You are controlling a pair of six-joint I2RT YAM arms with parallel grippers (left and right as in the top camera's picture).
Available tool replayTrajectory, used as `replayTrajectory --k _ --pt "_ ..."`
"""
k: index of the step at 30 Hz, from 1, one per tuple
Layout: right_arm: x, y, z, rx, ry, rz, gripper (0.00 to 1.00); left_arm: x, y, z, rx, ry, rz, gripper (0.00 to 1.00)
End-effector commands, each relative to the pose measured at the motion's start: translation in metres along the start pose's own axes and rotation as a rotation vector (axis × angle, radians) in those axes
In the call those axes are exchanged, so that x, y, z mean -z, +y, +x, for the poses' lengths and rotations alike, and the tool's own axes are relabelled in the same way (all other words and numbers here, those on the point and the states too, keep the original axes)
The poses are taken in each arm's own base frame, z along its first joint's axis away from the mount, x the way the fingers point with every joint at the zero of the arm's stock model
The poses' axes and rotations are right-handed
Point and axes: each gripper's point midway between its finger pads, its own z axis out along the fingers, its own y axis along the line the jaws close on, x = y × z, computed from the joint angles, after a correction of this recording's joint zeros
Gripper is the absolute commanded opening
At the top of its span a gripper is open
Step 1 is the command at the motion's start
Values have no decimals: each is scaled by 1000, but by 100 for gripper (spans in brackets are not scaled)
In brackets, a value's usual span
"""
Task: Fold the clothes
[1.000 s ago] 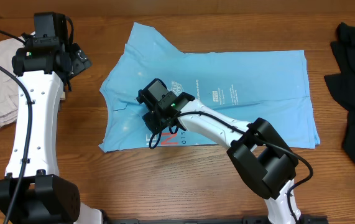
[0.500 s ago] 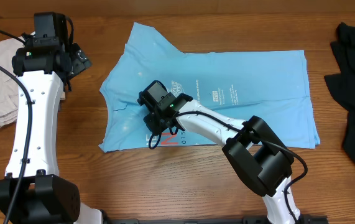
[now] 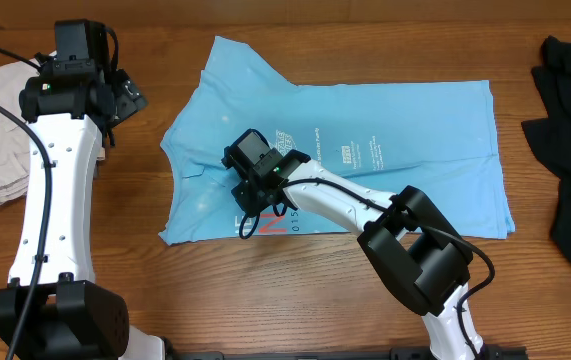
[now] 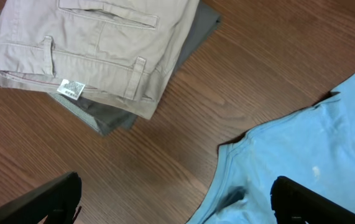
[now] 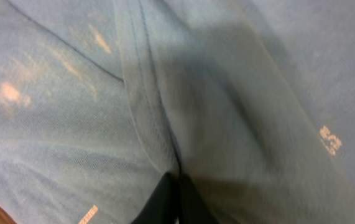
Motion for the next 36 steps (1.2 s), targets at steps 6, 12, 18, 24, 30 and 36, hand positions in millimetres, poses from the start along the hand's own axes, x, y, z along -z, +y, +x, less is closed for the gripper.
replayTrajectory --k 6,12,18,24,30,36 --pt "16 3 -30 7 -71 2 4 3 2 -5 -1 -20 -11 100" --pt "30 -24 -56 2 -162 171 4 3 2 -5 -1 -20 -11 100" --pt "37 -53 -72 -36 -230 244 4 3 2 -5 -1 -20 -11 100" --pt "43 -72 -91 -71 -314 253 4 3 2 -5 -1 -20 -11 100" --pt "45 -81 -105 -85 -375 255 4 3 2 -5 -1 -20 -11 100" --pt "21 -85 -104 -84 -373 256 10 3 2 -5 -1 -20 -11 100"
